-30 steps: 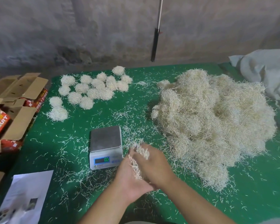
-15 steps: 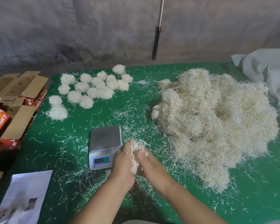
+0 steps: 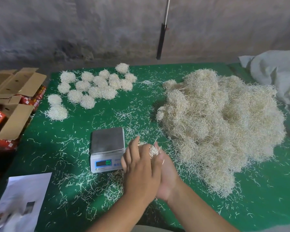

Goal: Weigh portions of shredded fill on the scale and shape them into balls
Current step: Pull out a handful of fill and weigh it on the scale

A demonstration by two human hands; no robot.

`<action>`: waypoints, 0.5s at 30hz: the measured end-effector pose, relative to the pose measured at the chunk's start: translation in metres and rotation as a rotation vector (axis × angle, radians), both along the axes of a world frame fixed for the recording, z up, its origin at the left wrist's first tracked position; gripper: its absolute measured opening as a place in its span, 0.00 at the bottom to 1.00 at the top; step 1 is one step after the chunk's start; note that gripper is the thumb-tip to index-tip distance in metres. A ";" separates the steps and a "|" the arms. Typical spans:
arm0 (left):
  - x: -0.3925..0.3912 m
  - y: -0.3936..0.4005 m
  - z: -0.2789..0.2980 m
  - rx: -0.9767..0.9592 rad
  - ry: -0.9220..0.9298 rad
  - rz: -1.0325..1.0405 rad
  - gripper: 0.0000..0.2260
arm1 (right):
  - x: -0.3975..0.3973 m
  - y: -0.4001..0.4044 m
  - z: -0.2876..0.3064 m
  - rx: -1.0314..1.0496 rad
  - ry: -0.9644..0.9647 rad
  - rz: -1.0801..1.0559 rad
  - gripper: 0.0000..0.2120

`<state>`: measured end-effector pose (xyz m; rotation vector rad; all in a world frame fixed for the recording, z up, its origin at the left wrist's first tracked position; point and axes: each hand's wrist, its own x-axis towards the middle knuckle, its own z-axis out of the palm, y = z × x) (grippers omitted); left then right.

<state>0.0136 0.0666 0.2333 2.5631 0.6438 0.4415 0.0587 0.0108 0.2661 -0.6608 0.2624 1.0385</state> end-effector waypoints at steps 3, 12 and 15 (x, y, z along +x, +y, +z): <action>-0.004 -0.003 0.000 -0.079 0.041 -0.039 0.34 | -0.001 0.004 0.000 -0.092 -0.040 -0.024 0.24; -0.013 0.008 0.018 -1.172 -0.204 0.131 0.24 | 0.008 0.011 0.000 -0.513 -0.372 -0.116 0.15; -0.016 0.037 0.017 -1.977 0.017 0.460 0.27 | 0.006 0.015 -0.003 -0.669 -0.556 -0.045 0.15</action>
